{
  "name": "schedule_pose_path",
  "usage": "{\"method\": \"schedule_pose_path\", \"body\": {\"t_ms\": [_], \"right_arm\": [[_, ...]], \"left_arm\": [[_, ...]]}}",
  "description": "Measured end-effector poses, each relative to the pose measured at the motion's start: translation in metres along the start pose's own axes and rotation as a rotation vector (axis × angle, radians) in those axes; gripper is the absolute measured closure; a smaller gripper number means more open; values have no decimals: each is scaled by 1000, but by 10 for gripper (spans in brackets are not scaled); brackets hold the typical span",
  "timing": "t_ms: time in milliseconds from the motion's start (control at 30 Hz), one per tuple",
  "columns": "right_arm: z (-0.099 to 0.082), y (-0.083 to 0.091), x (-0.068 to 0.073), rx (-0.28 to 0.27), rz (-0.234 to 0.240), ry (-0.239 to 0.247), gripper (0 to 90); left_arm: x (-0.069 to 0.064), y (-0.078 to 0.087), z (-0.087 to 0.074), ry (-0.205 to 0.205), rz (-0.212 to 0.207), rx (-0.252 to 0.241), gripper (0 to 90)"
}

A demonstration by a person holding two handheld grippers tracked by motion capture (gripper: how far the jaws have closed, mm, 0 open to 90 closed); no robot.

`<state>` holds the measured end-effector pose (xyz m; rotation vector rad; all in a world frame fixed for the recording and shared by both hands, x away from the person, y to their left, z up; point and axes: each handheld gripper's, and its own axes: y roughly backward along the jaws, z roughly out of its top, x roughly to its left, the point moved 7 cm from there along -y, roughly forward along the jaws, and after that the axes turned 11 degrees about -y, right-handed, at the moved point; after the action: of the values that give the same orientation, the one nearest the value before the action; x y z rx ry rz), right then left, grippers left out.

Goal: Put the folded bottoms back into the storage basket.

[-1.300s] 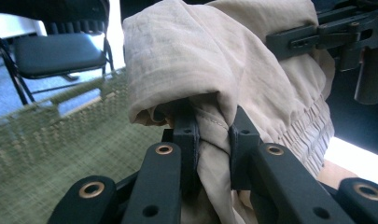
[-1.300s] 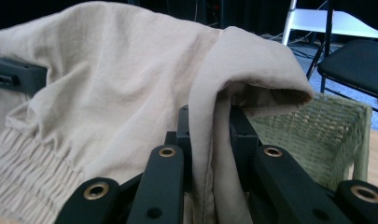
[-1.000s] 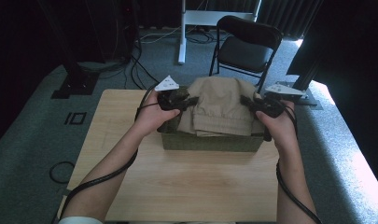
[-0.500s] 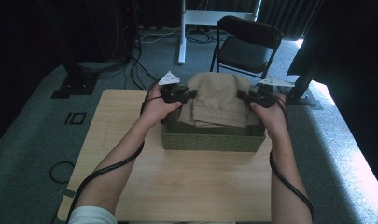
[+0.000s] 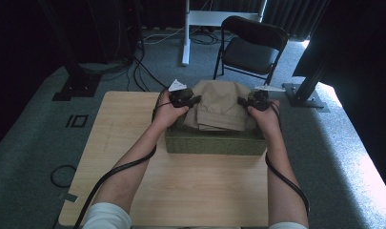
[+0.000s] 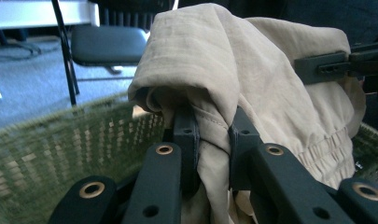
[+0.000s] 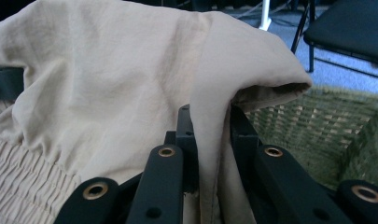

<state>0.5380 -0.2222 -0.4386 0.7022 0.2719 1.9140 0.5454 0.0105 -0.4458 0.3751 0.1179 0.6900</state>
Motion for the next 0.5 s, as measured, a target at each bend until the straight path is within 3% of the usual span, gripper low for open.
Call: {"method": "schedule_pose_path", "body": {"t_ms": [267, 333, 500], "right_arm": [[-27, -28, -22, 67, -43, -36, 787], [-30, -32, -25, 73, -48, -42, 787], [-34, -42, -27, 101, -67, -35, 787]], "left_arm": [[0, -20, -28, 16, 18, 74, 792], [0, -23, -35, 40, 21, 91, 792], [6, -31, -46, 54, 45, 112, 791]]}}
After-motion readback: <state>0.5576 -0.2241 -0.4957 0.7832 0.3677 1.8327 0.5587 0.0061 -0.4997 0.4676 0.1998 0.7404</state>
